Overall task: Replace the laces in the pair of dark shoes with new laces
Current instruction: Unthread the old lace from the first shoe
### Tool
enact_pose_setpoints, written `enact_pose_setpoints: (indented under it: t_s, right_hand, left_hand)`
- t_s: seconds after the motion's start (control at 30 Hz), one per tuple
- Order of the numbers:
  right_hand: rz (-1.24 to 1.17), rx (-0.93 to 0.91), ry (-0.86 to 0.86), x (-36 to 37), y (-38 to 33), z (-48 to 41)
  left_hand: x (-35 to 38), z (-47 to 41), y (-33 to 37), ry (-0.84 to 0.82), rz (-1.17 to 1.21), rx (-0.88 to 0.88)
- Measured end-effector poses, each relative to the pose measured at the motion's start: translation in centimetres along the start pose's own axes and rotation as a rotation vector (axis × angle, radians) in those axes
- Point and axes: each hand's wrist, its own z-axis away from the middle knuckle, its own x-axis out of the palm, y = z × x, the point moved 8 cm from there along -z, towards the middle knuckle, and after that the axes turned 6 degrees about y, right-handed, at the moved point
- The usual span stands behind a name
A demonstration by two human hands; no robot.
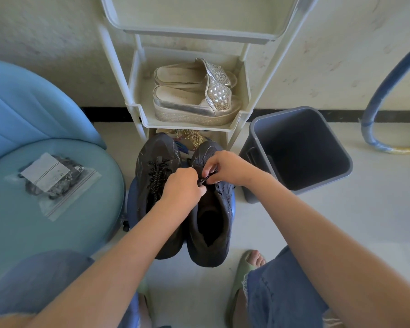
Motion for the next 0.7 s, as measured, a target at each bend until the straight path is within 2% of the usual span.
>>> enact_pose_setpoints:
  t_s: [0.17,0.47,0.6,0.7]
  right_hand:
    - [0.073,-0.021,0.16,0.3,-0.6,0.0]
    - [0.377,-0.107,0.4,0.5,-1.9,1.1]
    - [0.466,-0.132,0.415,0.7,-2.2,1.2]
    - [0.416,-0.092,0.361,0.6,-1.8,1.0]
  left_hand:
    - [0.1,0.1,-0.1,0.006,0.006,0.002]
    - [0.5,0.0,-0.2,-0.043,0.016,-0.056]
    - [0.5,0.0,-0.2,-0.057,-0.001,-0.06]
    - [0.5,0.0,-0.1,-0.032,-0.028,-0.038]
